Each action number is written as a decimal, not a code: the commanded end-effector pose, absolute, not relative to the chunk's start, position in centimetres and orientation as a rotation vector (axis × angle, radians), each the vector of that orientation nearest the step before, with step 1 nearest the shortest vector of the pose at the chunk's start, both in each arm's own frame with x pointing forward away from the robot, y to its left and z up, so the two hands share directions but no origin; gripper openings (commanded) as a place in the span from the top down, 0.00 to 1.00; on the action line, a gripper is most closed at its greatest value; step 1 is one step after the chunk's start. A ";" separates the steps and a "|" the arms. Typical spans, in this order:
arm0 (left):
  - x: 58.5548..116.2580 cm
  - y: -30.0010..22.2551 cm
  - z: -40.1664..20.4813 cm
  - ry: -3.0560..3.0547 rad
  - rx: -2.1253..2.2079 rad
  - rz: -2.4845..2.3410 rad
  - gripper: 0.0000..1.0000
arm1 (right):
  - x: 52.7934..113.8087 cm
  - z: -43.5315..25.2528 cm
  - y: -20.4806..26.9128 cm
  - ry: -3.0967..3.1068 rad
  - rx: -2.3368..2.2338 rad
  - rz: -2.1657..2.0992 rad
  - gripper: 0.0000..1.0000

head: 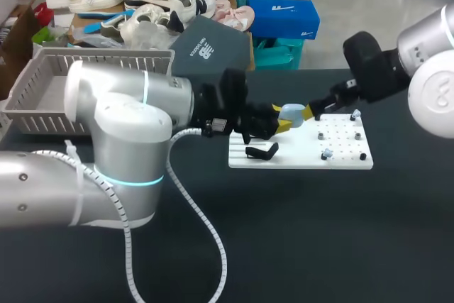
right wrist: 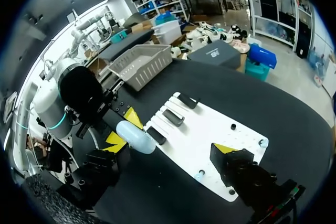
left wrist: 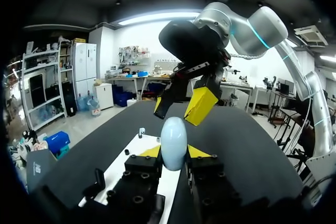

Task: Pick up each earbud case from the left stands, insert the matching earbuds, close the lid, and place the case in the box.

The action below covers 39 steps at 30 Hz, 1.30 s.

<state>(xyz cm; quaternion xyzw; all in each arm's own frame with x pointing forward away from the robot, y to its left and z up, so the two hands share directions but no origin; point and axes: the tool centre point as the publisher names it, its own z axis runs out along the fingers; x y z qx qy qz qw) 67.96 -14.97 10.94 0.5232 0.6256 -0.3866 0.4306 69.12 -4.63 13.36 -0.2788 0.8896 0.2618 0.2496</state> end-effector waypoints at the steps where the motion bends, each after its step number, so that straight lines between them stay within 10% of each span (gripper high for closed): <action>1: 67.6 -14.7 10.8 1.556 1.313 -0.968 1.00 | 69.1 13.6 -4.9 2.420 -0.760 0.714 0.00; 39: 67.5 -15.1 11.7 1.530 1.304 -1.004 1.00 | 69.3 13.7 -4.7 2.397 -0.780 0.716 0.00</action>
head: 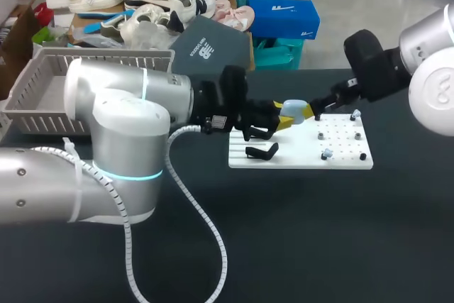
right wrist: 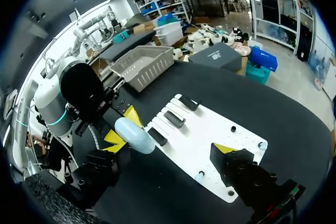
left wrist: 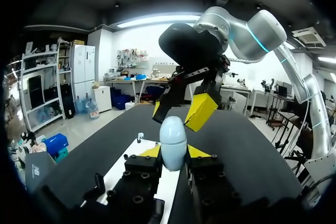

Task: Pick up each earbud case from the left stands, insert the matching earbuds, close the lid, and place the case in the box.

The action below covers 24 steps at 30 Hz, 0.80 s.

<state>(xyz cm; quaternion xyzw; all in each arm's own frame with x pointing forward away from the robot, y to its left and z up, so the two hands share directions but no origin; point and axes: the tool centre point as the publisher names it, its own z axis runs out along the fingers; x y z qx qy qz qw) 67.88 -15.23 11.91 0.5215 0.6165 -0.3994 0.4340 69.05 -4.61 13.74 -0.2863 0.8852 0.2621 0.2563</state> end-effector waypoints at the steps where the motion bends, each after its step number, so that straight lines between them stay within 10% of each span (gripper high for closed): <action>1: 67.4 -15.1 11.7 1.529 1.306 -1.006 1.00 | 69.3 13.8 -4.7 2.397 -0.781 0.715 0.00; 24: 66.0 -14.4 12.3 1.225 1.329 -0.985 1.00 | 66.3 13.8 -7.3 2.460 -0.621 0.508 0.00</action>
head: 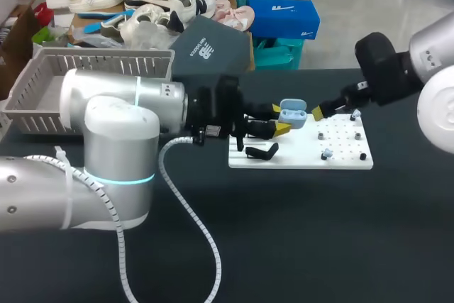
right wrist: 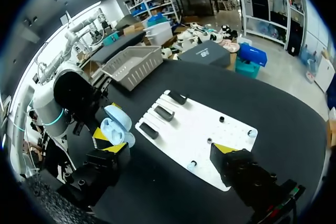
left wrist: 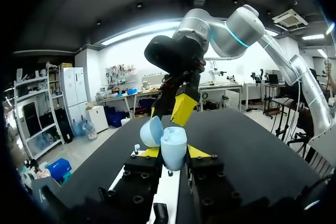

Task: Pick up each earbud case from the left stands, insert the matching earbuds, close the lid, and place the case in the box.

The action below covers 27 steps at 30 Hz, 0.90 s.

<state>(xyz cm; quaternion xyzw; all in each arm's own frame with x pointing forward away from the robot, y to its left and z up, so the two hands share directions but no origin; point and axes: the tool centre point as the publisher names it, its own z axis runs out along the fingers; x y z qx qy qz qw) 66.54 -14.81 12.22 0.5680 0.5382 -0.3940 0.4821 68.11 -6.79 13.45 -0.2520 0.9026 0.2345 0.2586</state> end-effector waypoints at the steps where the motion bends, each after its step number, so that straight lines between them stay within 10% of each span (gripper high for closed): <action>1: 65.9 -14.4 12.5 1.206 1.332 -0.982 1.00 | 66.1 13.8 -7.5 2.464 -0.605 0.500 0.00; 27: 68.0 -14.9 11.7 1.163 1.363 -0.900 1.00 | 67.0 12.0 -13.0 2.580 -0.510 0.264 0.00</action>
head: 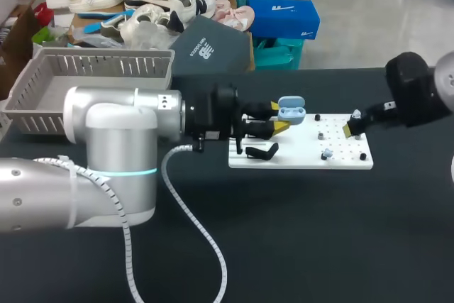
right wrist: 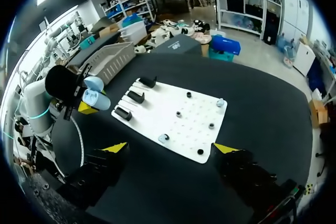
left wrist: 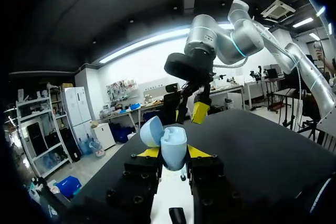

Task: Pick up each earbud case from the left stands, insert the matching earbuds, close the lid, and place the case in the box.

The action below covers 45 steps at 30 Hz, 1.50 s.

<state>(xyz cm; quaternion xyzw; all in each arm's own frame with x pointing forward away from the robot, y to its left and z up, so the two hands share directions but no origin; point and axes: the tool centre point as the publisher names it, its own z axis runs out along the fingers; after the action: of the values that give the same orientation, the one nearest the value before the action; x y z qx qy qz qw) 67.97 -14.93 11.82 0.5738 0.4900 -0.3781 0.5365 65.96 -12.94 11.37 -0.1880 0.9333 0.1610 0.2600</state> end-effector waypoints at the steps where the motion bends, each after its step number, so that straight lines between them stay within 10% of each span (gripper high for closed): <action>1: 68.0 -14.9 11.7 1.163 1.363 -0.900 1.00 | 67.2 12.1 -13.1 2.595 -0.521 0.241 0.00; 45: 68.0 -14.9 11.7 1.163 1.363 -0.900 1.00 | 74.3 3.7 -16.2 2.633 -0.875 -0.081 0.00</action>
<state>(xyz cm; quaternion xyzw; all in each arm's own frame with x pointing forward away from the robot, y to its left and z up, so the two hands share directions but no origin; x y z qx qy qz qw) 68.01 -14.92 11.83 0.5743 0.4900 -0.3782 0.5357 73.40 -16.27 4.16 -0.3111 0.9319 -0.0281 0.1842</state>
